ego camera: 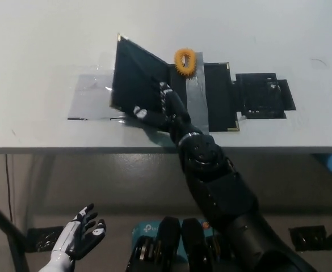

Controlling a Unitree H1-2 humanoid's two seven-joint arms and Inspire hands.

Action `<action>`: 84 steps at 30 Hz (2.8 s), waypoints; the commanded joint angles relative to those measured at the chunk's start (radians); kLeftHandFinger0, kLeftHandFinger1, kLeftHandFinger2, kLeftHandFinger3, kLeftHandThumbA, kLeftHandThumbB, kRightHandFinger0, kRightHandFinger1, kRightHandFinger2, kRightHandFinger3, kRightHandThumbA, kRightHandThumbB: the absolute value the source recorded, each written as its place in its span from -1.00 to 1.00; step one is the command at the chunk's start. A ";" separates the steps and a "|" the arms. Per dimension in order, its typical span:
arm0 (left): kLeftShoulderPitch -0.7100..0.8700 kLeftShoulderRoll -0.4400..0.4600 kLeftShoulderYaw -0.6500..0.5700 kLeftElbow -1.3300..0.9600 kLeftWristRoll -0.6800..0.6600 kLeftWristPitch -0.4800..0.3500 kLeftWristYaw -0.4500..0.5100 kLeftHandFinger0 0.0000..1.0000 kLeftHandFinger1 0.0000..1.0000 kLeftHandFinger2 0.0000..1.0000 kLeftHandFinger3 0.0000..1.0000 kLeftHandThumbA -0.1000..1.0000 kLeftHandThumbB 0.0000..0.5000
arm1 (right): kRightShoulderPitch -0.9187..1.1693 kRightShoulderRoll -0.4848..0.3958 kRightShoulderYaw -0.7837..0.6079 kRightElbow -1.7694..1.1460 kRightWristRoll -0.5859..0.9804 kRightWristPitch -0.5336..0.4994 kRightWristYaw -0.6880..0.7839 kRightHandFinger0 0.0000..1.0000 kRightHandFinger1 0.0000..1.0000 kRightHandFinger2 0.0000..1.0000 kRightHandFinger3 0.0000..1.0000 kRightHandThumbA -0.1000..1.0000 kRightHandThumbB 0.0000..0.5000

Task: The robot uses its right hand to push the cover of the diary kept in the middle of the desk towards the left to open it

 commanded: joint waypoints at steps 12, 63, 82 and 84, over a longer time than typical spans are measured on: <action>-0.035 0.003 -0.007 -0.030 0.027 0.006 -0.048 1.00 1.00 1.00 1.00 -0.06 0.45 | -0.019 0.029 0.164 0.117 -0.223 0.057 0.059 -0.96 -0.87 -0.53 1.00 0.62 0.76; 0.033 0.010 0.108 -0.054 0.001 0.006 -0.011 1.00 1.00 1.00 1.00 0.04 0.35 | 0.610 -0.433 -0.408 -1.078 0.483 0.172 0.138 1.00 1.00 1.00 1.00 0.90 -0.52; 0.026 -0.048 0.180 -0.069 -0.014 -0.004 0.041 1.00 1.00 1.00 1.00 0.03 0.06 | 0.841 -0.420 -0.419 -0.595 0.216 -0.220 0.204 0.96 1.00 1.00 1.00 0.59 0.04; 0.029 -0.052 0.191 -0.067 -0.019 -0.024 0.044 1.00 1.00 1.00 1.00 0.16 -0.14 | 0.842 -0.413 -0.422 -0.564 0.212 -0.226 0.195 0.92 1.00 1.00 1.00 0.61 0.10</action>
